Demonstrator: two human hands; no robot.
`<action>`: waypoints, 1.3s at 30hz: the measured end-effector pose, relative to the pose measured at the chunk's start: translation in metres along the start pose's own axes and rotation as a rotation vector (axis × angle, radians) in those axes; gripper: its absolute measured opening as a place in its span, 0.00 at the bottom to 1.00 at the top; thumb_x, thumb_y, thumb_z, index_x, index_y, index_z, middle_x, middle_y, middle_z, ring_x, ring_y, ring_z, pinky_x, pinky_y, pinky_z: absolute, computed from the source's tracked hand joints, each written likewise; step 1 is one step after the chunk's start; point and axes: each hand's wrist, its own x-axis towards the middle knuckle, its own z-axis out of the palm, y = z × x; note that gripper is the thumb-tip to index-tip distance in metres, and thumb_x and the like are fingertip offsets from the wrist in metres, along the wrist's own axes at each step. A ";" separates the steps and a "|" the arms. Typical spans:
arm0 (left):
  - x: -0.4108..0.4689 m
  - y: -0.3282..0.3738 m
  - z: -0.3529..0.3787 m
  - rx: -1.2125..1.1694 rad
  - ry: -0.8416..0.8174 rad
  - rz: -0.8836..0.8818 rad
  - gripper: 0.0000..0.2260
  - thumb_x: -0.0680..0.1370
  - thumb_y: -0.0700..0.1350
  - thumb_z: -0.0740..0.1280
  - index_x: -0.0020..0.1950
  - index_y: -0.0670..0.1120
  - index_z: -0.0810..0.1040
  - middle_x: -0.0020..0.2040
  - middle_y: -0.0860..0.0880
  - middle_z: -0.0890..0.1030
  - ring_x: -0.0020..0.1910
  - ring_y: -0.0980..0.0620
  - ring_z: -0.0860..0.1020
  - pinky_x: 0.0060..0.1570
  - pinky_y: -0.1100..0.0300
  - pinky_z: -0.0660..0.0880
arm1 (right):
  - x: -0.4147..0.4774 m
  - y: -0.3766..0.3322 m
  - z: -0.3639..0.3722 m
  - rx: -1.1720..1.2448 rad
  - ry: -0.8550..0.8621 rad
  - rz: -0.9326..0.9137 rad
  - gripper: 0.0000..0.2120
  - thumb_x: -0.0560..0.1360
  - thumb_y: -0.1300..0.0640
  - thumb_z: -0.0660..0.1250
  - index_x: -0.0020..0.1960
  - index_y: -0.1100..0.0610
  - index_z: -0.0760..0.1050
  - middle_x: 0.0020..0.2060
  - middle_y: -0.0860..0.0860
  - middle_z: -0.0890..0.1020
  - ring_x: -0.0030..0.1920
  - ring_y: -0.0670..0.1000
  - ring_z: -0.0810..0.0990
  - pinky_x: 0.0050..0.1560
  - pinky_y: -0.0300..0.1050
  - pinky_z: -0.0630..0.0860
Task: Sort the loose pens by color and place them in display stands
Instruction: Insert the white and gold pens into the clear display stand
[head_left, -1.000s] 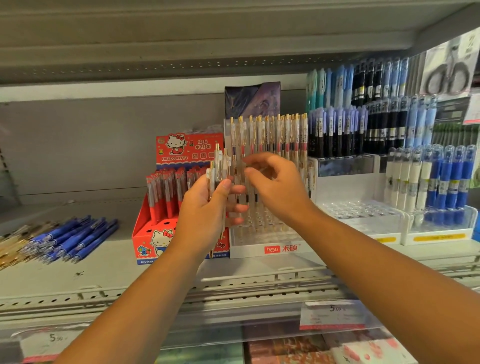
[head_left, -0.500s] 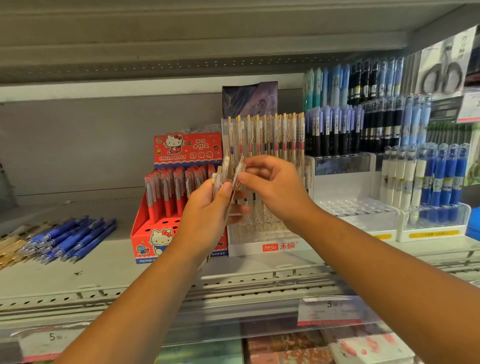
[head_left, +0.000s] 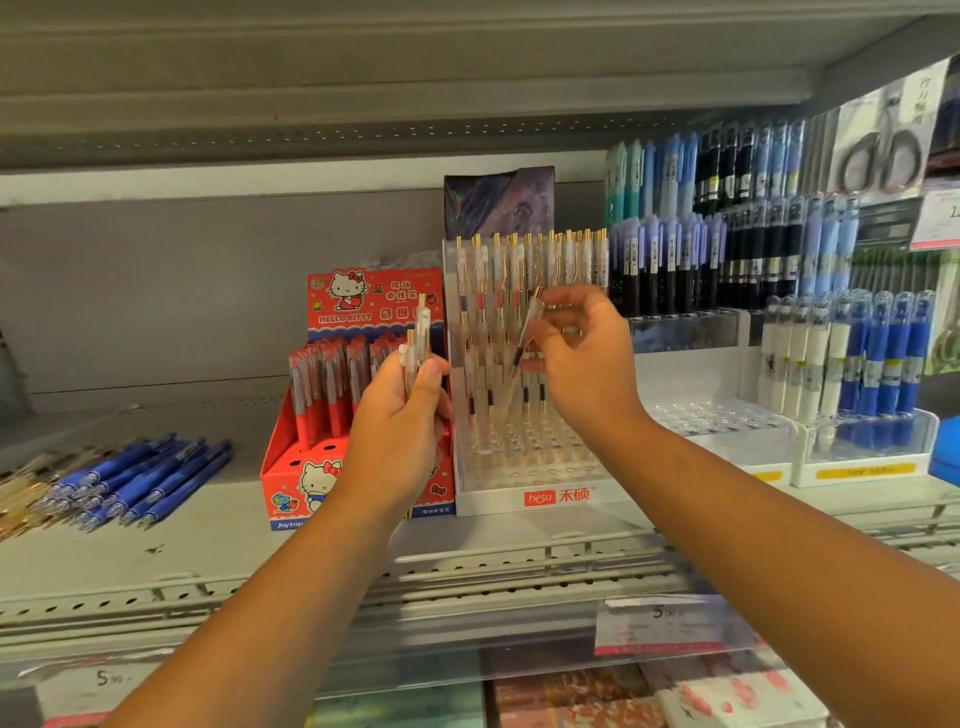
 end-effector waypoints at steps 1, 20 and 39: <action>-0.001 0.000 0.000 0.004 -0.013 -0.004 0.09 0.84 0.50 0.57 0.51 0.52 0.76 0.30 0.57 0.75 0.25 0.61 0.68 0.24 0.66 0.67 | 0.000 0.002 0.001 -0.029 -0.015 0.000 0.13 0.78 0.65 0.66 0.53 0.47 0.73 0.46 0.46 0.80 0.49 0.49 0.82 0.45 0.52 0.84; -0.003 0.002 0.003 -0.067 -0.118 -0.011 0.09 0.84 0.46 0.56 0.55 0.50 0.76 0.37 0.50 0.80 0.33 0.49 0.78 0.33 0.57 0.76 | -0.002 0.018 0.005 -0.356 -0.333 -0.001 0.13 0.76 0.63 0.68 0.51 0.44 0.75 0.42 0.43 0.81 0.39 0.40 0.79 0.34 0.35 0.74; -0.005 0.000 0.005 -0.105 -0.245 -0.013 0.09 0.83 0.42 0.62 0.54 0.52 0.80 0.41 0.46 0.84 0.38 0.44 0.84 0.36 0.52 0.82 | -0.020 -0.007 0.002 -0.050 -0.395 -0.163 0.08 0.75 0.60 0.71 0.53 0.51 0.79 0.44 0.45 0.82 0.47 0.41 0.80 0.46 0.33 0.76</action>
